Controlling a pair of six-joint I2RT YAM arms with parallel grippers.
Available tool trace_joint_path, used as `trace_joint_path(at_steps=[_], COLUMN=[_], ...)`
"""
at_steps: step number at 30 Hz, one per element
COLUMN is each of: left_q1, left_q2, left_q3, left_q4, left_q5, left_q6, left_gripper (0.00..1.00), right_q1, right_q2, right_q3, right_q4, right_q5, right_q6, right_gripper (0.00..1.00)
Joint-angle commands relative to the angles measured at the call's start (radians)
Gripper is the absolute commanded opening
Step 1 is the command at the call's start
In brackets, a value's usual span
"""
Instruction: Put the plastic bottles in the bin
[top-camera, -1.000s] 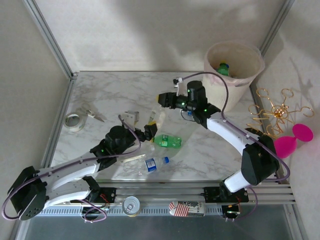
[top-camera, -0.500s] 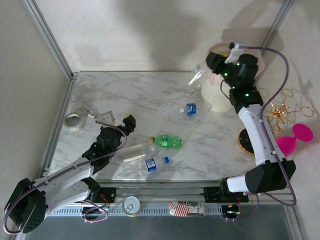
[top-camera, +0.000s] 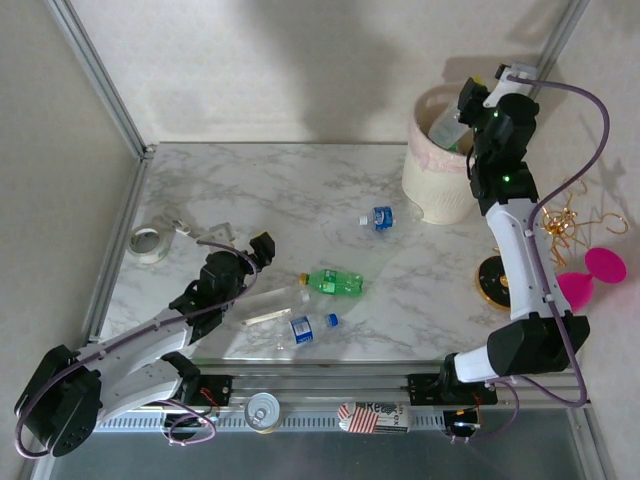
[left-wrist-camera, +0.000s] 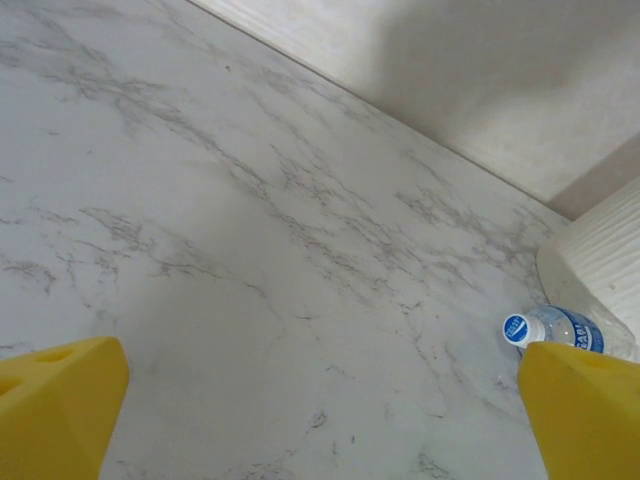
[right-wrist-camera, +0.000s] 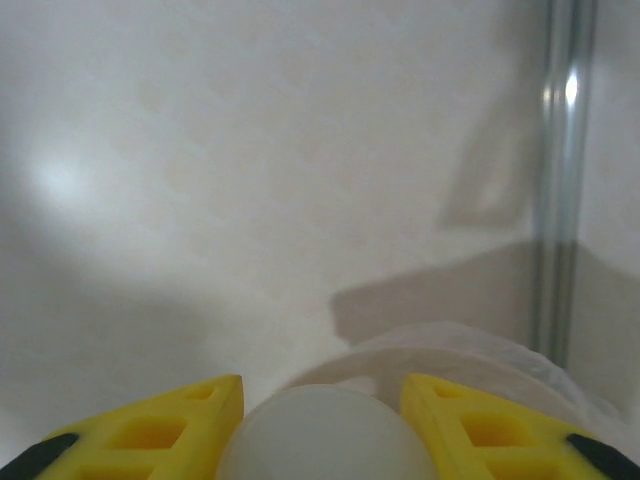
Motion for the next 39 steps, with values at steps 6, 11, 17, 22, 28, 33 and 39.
trace_joint_path(at_steps=[6,11,17,22,28,33,39], left_q1=[0.009,0.009,0.009,0.008,0.009,0.009,0.013], left_q2=[0.002,0.005,0.001,-0.002,-0.008,-0.008,0.008], left_q3=[0.038,0.038,0.041,0.037,0.034,0.028,0.030], left_q4=[-0.020,-0.023,-0.031,-0.028,-0.036,-0.027,-0.005], left_q5=[0.022,0.023,0.025,0.023,0.018,0.012,0.015], left_q6=[-0.005,-0.007,-0.005,-0.010,-0.005,-0.006,-0.014], left_gripper=[1.00,0.99,1.00,0.99,1.00,1.00,1.00], right_q1=[-0.026,-0.030,-0.040,-0.045,-0.044,-0.044,-0.033], right_q2=[0.055,0.071,0.097,0.129,0.130,0.094,0.044], right_q3=[0.011,0.011,0.046,0.097,0.124,0.125,0.123], right_q4=[0.029,-0.002,-0.042,-0.094,-0.101,-0.095,-0.129], right_q5=[0.103,0.092,0.082,0.091,0.104,0.075,-0.099], right_q6=[-0.090,-0.084,-0.081,-0.078,-0.090,-0.080,-0.018], right_gripper=[0.32,0.33,0.38,0.55,0.62,0.65,0.69])
